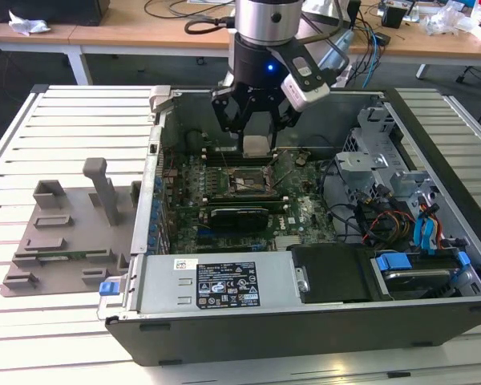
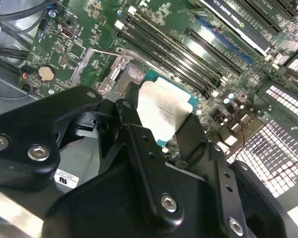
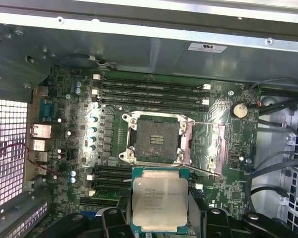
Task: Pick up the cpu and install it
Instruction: 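Pick up the cpu and move it towards the insertion slot, then place the cpu into insertion slot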
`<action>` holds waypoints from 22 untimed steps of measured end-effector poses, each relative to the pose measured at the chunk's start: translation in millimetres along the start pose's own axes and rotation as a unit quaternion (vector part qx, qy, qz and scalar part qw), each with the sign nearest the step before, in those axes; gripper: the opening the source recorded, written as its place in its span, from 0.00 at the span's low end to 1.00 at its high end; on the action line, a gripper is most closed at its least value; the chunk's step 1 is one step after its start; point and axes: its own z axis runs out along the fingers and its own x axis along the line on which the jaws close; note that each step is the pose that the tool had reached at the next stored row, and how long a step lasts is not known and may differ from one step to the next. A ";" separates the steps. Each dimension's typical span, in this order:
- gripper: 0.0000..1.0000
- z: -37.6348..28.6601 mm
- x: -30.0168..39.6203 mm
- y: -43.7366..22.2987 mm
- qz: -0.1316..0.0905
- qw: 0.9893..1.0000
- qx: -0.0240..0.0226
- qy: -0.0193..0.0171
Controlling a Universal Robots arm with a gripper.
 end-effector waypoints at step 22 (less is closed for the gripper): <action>0.55 4.3 -9.9 -0.7 0.013 1.000 0.001 0.000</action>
